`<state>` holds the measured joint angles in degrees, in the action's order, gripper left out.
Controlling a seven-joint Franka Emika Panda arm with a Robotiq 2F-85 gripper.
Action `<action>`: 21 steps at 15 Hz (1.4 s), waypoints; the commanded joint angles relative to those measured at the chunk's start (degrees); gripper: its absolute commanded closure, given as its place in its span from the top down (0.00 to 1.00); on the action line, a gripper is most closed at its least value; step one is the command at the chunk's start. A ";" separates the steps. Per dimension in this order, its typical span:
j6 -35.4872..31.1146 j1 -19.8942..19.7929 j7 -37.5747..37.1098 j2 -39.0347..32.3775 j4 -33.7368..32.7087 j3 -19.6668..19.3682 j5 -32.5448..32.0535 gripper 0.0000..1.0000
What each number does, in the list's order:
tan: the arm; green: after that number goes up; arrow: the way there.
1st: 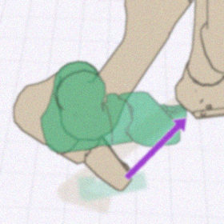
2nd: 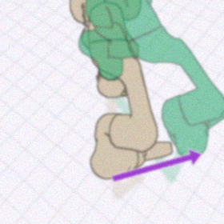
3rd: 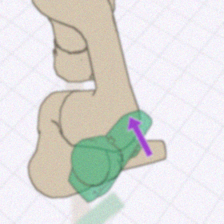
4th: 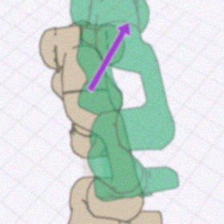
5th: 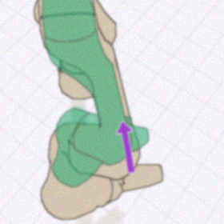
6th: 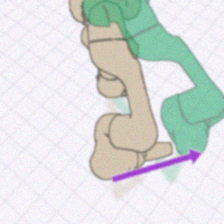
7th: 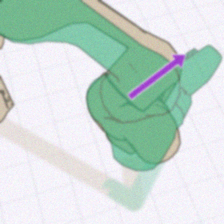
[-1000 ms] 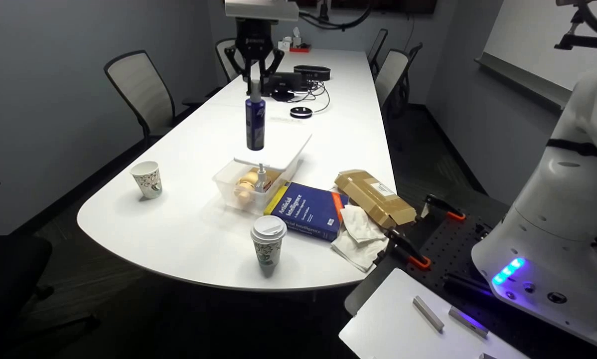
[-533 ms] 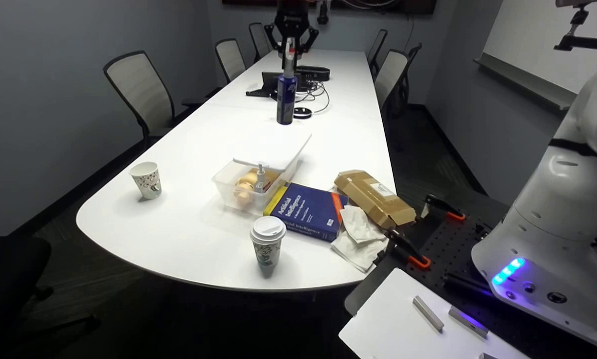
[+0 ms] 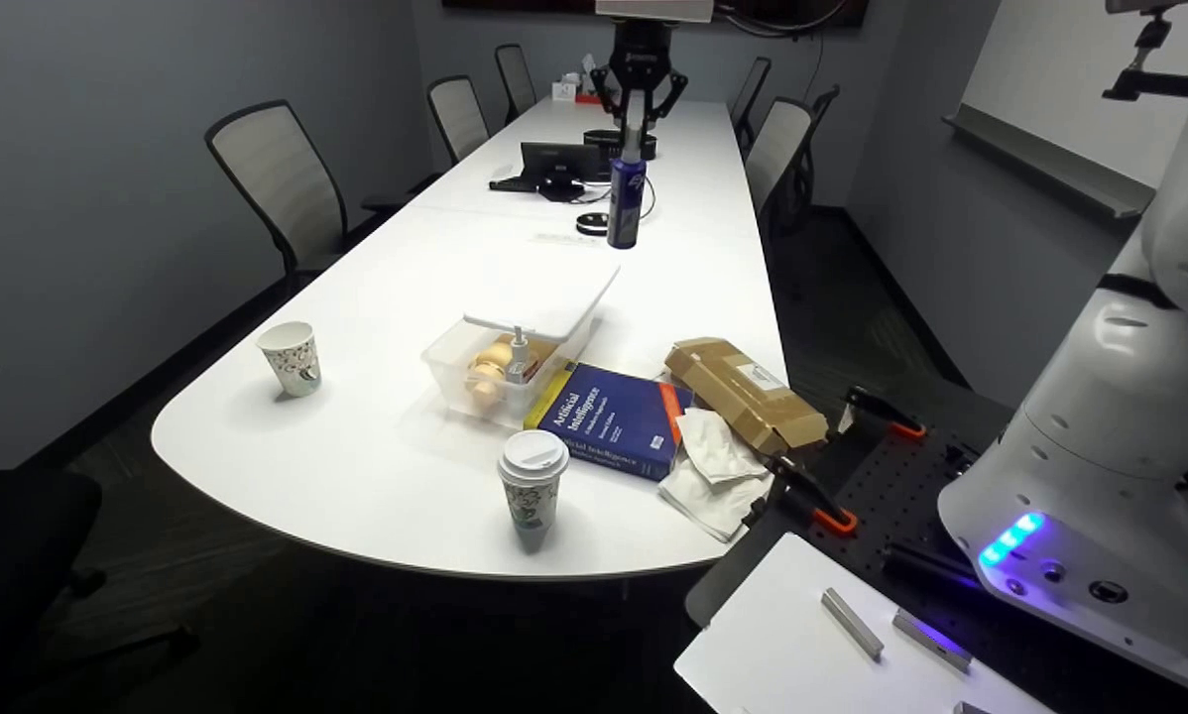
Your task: Move the bottle to the right side of the book
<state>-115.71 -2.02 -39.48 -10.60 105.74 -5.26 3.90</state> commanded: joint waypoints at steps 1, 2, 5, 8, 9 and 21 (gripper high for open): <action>-2.22 -2.10 2.52 -0.20 2.15 -1.18 2.83 0.07; -2.92 -2.70 3.13 -0.32 2.83 -1.60 3.53 0.07; -5.04 -4.08 4.08 -0.96 4.45 -2.77 5.08 0.07; -7.51 -4.96 4.21 -1.57 6.03 -3.68 5.96 0.07; -8.23 -5.12 4.09 -1.81 6.41 -4.00 6.00 0.07; -8.71 -5.32 3.16 -4.19 5.82 -4.44 6.49 0.07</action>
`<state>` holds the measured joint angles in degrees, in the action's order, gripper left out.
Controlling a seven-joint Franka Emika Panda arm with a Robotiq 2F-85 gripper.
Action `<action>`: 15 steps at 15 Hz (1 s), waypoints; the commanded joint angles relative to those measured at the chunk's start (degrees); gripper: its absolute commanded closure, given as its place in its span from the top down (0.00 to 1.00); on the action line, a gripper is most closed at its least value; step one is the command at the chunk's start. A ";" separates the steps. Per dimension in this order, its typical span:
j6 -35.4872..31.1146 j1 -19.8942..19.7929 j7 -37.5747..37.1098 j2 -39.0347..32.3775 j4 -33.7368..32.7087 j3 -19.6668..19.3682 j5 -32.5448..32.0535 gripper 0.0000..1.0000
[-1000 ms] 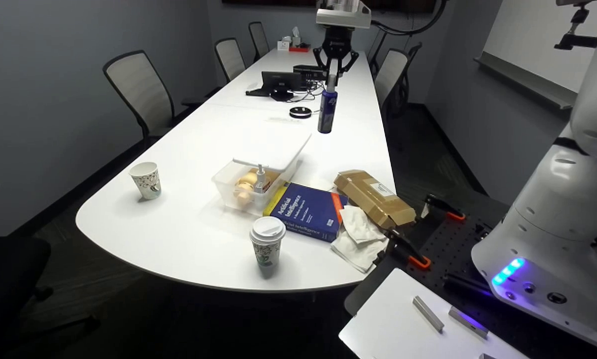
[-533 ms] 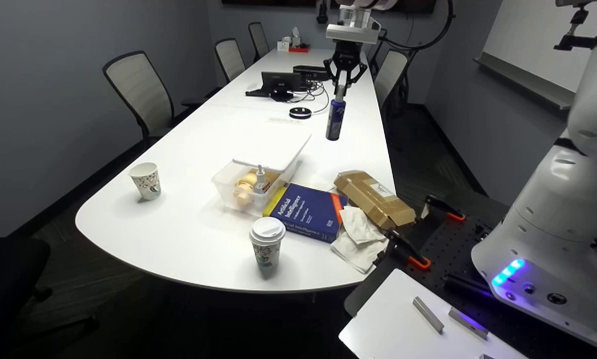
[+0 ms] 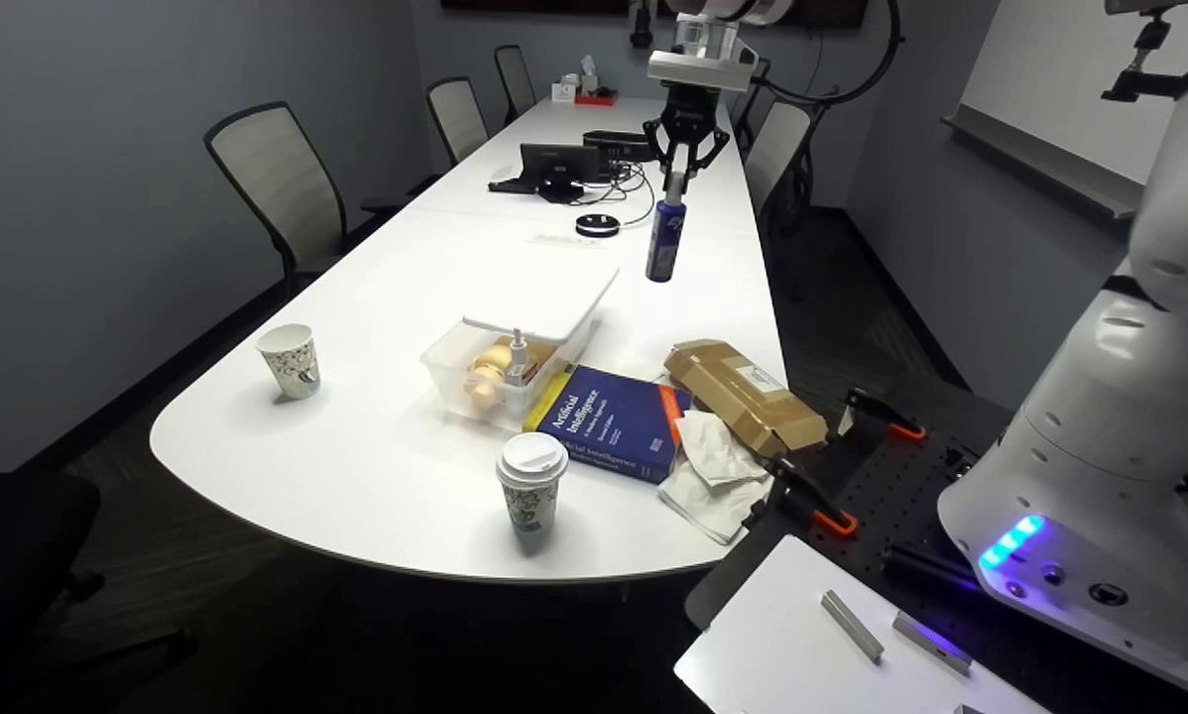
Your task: Move the bottle to the right side of the book
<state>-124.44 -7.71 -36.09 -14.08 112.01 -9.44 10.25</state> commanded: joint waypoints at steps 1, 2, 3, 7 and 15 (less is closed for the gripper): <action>0.02 0.35 -0.39 -1.87 -1.12 -0.24 0.31 0.07; -0.16 0.30 -0.47 -3.10 -1.78 -0.33 0.23 0.07; -0.08 0.16 -0.23 -4.47 -2.58 -0.34 0.47 0.07; 0.01 -0.51 0.69 -10.65 -6.77 -0.67 0.98 0.07; 0.96 -4.14 6.03 -21.93 -17.57 -0.16 4.28 0.07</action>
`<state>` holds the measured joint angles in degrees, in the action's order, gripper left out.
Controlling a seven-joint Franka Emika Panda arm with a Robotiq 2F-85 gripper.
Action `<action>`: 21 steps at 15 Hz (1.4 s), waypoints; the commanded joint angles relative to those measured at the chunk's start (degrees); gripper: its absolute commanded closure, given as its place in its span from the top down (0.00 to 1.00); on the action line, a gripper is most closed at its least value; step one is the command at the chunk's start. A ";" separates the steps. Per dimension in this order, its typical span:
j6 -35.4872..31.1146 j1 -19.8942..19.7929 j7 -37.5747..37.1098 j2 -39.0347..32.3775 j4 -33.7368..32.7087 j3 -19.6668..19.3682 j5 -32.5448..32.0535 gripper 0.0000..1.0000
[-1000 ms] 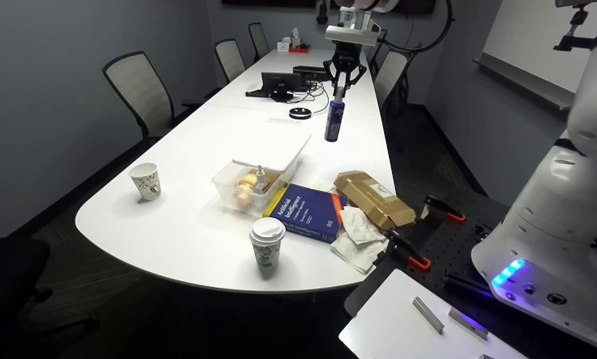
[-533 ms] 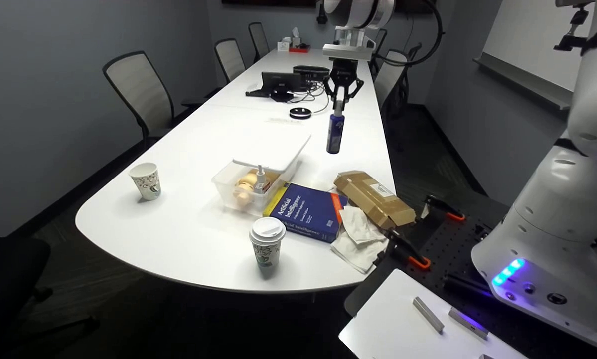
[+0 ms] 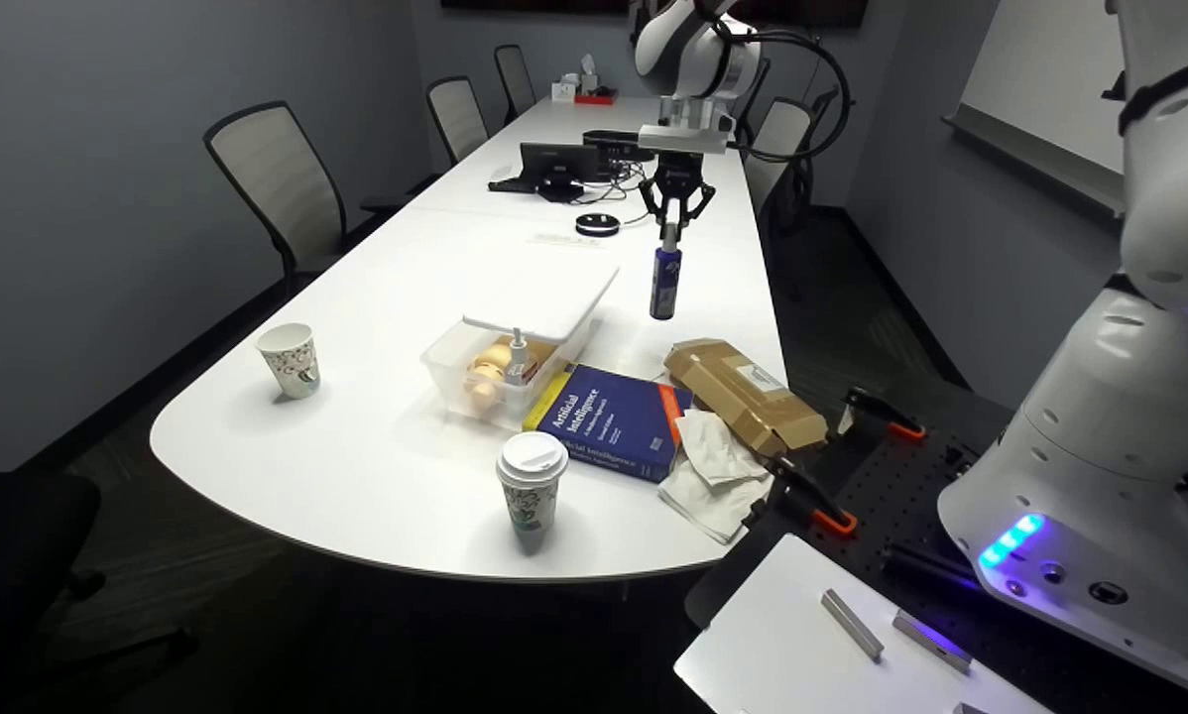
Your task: Move the bottle to the right side of the book
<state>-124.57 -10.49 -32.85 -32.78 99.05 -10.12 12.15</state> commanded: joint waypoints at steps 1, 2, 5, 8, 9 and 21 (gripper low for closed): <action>0.82 -1.85 3.85 -4.49 -5.75 0.66 3.08 0.07; 0.75 -2.19 4.67 -5.56 -6.71 0.73 3.67 0.07; 1.25 -2.87 5.93 -8.63 -9.47 0.77 4.63 0.07; 1.74 -3.32 6.08 -11.07 -11.47 1.03 4.89 0.07; 1.77 -3.23 5.97 -11.82 -12.04 1.02 4.72 0.07; 6.00 -2.54 3.42 -14.66 -16.88 0.58 3.89 0.99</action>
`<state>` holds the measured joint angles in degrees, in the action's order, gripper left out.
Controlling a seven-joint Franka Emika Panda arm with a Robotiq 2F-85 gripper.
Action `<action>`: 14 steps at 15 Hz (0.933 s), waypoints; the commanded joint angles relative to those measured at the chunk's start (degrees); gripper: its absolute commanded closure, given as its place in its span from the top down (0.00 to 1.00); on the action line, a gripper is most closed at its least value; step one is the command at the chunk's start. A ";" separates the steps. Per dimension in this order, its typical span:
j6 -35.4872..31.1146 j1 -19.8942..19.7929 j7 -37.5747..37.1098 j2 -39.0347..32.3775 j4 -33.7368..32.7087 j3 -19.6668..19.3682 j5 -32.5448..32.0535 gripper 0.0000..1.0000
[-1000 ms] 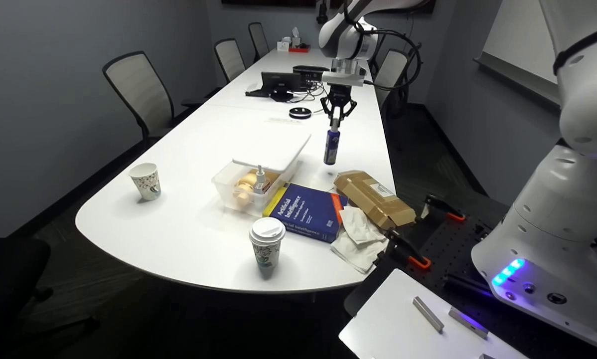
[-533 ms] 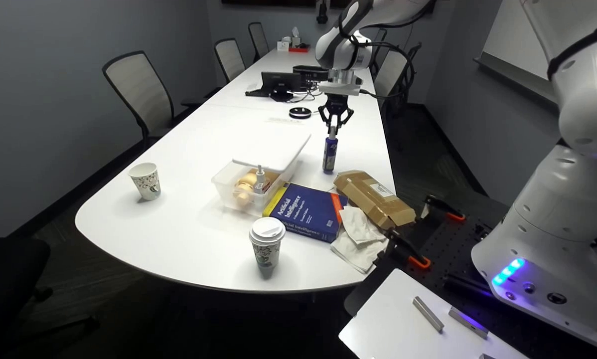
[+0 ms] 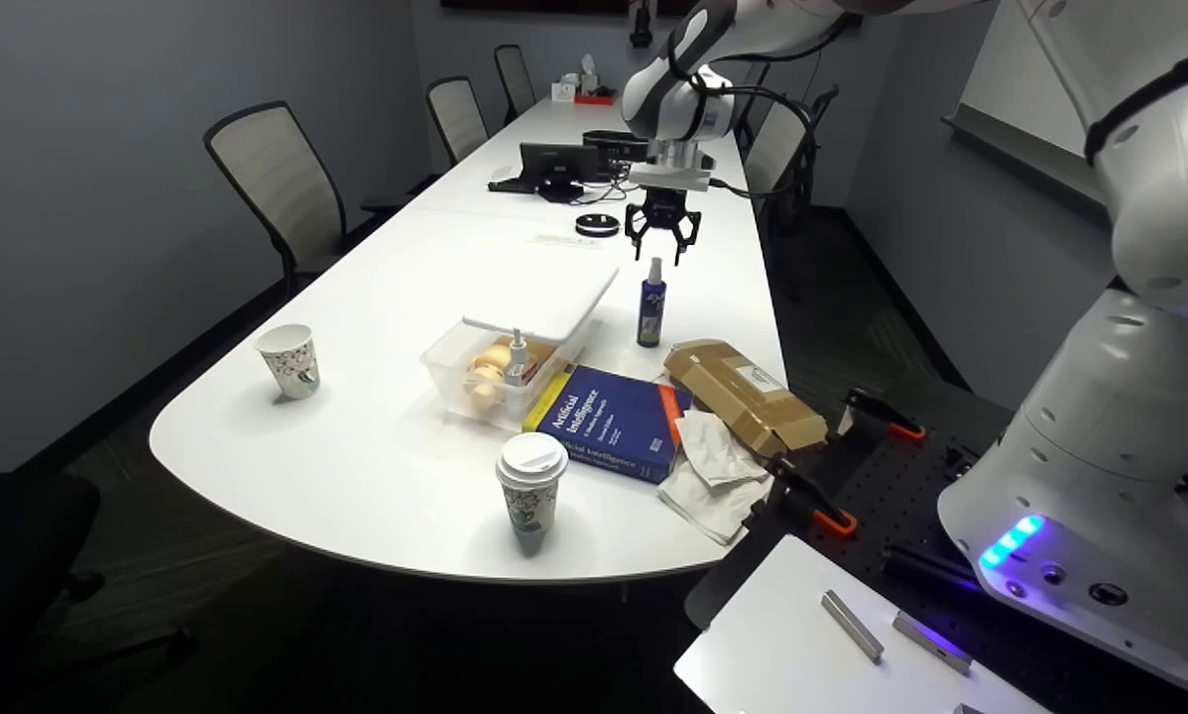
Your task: Move the bottle to the right side of the book
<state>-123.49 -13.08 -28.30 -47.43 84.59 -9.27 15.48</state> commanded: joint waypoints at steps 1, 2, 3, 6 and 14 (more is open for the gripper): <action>6.58 0.40 -2.07 0.20 -2.88 -0.63 0.19 1.00; 8.37 0.89 -3.37 0.34 -3.45 -1.13 -0.26 1.00; 9.95 1.49 -4.24 0.86 -3.65 -1.41 -0.73 1.00; 15.07 2.99 -7.44 1.92 -4.86 -1.73 -1.92 1.00; 22.96 7.89 -7.80 5.99 -5.12 -0.81 -5.93 1.00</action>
<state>-103.07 -7.20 -35.33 -44.12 78.32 -10.02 11.88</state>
